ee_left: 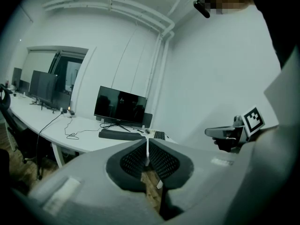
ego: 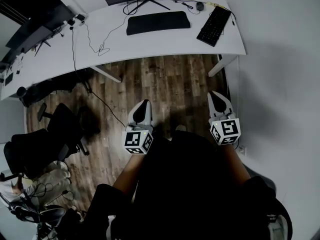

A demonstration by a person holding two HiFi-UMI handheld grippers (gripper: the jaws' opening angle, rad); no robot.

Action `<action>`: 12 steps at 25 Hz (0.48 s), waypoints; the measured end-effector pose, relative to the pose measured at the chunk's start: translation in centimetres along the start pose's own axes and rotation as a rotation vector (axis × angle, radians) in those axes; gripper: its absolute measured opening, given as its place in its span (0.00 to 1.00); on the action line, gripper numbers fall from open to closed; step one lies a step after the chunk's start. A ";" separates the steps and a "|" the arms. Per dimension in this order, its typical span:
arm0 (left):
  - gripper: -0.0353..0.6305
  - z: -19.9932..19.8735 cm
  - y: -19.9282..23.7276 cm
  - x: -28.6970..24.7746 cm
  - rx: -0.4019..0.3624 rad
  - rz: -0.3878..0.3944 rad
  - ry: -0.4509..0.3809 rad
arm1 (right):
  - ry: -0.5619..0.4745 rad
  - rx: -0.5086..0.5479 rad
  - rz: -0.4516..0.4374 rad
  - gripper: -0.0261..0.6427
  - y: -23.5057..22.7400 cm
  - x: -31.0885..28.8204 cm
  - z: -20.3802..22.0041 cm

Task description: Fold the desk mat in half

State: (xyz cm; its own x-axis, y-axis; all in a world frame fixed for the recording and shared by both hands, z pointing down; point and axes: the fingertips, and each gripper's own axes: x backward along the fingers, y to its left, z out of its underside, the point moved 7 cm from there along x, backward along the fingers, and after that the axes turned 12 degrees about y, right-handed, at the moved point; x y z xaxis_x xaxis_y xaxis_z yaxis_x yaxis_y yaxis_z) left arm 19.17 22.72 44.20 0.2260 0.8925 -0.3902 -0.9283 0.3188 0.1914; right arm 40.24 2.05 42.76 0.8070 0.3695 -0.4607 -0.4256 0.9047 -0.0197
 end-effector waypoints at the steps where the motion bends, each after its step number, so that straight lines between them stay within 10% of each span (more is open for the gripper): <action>1: 0.09 0.2 0.3 0.2 0.008 0.000 -0.005 | -0.004 0.009 -0.001 0.04 0.4 0.0 -0.1; 12: 0.09 -0.2 -0.7 0.0 0.012 0.020 -0.051 | -0.016 0.025 -0.030 0.04 1.5 0.5 -0.4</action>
State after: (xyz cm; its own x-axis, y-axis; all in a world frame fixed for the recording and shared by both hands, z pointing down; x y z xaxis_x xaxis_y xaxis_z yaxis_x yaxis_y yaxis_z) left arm 19.70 22.41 43.91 0.2223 0.9138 -0.3400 -0.9294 0.3040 0.2094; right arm 39.88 3.54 42.14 0.8259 0.3450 -0.4459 -0.3906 0.9205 -0.0112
